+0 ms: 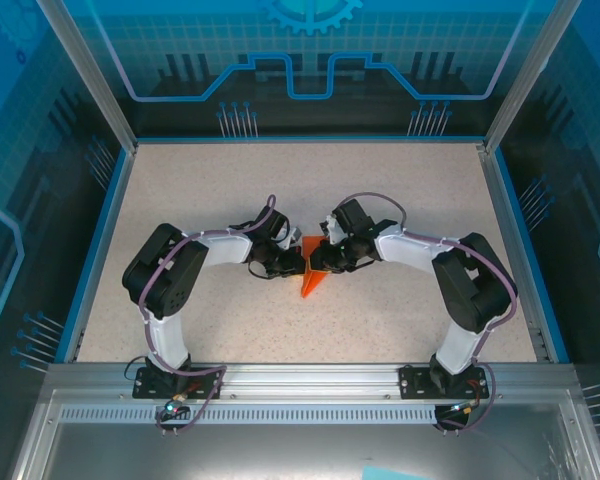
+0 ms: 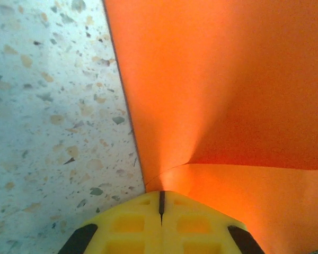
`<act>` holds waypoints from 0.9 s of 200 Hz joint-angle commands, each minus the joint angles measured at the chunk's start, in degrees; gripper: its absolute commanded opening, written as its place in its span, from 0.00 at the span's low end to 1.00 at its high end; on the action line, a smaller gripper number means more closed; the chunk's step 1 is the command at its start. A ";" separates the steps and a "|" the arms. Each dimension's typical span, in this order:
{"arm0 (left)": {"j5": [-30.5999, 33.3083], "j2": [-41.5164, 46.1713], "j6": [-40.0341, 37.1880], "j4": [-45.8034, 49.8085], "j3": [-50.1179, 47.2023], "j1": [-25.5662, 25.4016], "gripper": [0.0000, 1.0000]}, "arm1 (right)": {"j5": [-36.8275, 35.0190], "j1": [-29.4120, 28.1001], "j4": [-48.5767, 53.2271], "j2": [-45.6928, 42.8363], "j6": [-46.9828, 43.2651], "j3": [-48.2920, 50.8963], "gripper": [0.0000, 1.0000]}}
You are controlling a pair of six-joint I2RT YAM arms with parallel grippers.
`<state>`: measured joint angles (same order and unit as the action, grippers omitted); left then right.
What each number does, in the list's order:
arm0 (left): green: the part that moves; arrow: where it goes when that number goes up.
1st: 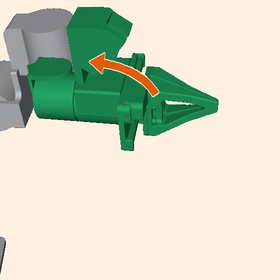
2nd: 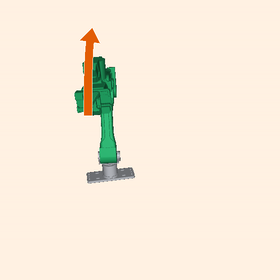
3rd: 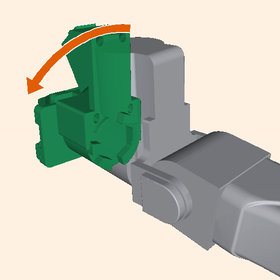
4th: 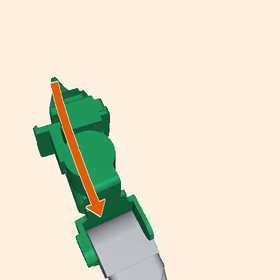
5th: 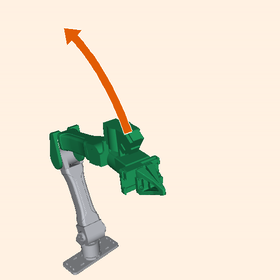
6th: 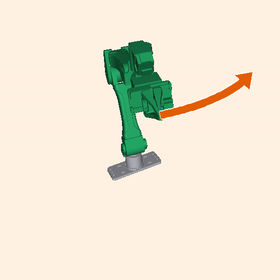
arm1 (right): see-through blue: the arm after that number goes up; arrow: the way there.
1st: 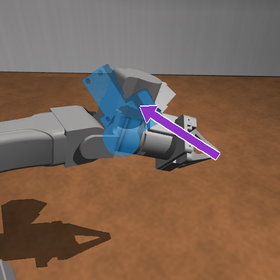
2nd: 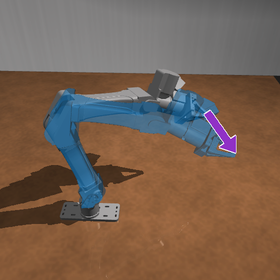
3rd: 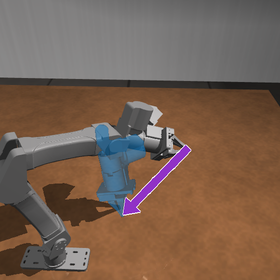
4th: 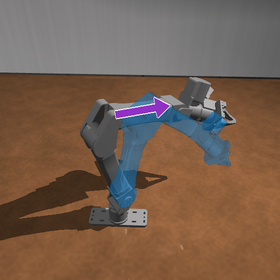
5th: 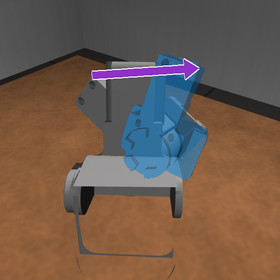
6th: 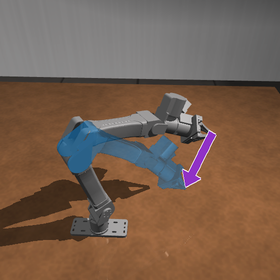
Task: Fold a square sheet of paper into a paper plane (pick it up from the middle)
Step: Fourth fold the wing at the center of the table.
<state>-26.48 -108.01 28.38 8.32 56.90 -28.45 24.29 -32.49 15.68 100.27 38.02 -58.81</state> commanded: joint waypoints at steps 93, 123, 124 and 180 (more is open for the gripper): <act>3.80 -3.68 -1.92 4.45 -0.30 0.06 0.00 | 2.01 0.46 0.15 2.04 -1.44 -0.27 0.15; 3.81 -3.94 -1.84 4.43 -0.22 0.11 0.00 | 2.75 0.14 -0.76 2.83 -1.33 -0.65 0.15; 3.85 -3.91 -1.84 4.43 -0.22 0.13 0.00 | 2.76 0.19 -0.79 2.83 -1.35 -0.67 0.15; 3.85 -3.86 -1.84 4.36 -0.38 0.11 0.00 | 3.37 -0.47 -1.07 4.77 -1.72 -2.09 0.15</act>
<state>-26.70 -108.33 28.10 8.93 57.45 -28.42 25.98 -32.53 14.48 103.22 37.41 -59.33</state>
